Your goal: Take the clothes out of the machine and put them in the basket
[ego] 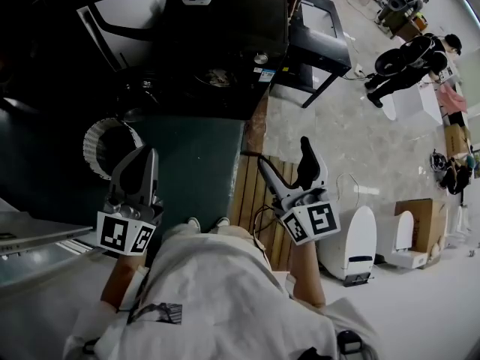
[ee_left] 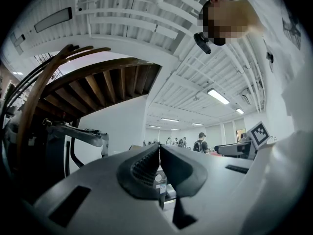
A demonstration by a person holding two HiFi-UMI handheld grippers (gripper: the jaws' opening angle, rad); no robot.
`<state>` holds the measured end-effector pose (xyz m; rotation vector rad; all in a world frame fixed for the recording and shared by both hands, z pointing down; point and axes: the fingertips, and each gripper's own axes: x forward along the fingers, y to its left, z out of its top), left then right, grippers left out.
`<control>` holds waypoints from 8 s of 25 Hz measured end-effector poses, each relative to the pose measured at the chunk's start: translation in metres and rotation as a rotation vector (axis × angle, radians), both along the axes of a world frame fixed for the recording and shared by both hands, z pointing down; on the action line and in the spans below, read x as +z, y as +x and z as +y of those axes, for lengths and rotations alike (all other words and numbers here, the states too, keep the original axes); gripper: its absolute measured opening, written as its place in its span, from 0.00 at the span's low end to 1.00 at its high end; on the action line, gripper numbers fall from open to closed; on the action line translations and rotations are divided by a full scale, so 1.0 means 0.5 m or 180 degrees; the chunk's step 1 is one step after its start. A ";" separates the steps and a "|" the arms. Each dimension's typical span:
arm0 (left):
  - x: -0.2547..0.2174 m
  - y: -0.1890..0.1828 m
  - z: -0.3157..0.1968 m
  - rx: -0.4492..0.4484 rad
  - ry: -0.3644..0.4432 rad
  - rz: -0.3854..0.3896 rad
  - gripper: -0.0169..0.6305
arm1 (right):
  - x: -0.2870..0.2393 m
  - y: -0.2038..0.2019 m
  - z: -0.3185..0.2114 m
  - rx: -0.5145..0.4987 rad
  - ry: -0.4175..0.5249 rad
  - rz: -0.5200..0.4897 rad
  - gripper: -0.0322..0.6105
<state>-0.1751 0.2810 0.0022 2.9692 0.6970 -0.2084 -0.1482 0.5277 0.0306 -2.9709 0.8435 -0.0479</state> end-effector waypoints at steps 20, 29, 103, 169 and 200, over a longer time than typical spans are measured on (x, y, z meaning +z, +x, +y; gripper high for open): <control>0.126 0.514 -0.190 0.0063 -0.0166 -0.0266 0.05 | 0.128 0.469 -0.242 -0.0134 -0.0418 -0.0465 0.72; 0.222 0.774 -0.262 0.0379 -0.0165 -0.0565 0.05 | 0.207 0.699 -0.329 -0.0043 -0.0691 -0.0741 0.72; 1.426 1.067 -0.064 0.0653 -0.0099 0.0063 0.05 | 1.686 1.519 -0.314 -0.0643 -0.3209 -0.1762 0.89; 1.353 1.070 -0.095 0.0414 0.0108 0.0005 0.05 | 1.310 1.058 -0.303 -0.0646 -0.0879 0.0064 0.36; 0.654 0.863 -0.268 -0.0969 0.0098 -0.0825 0.05 | 0.672 0.809 -0.445 -0.1637 -0.0791 -0.1213 0.36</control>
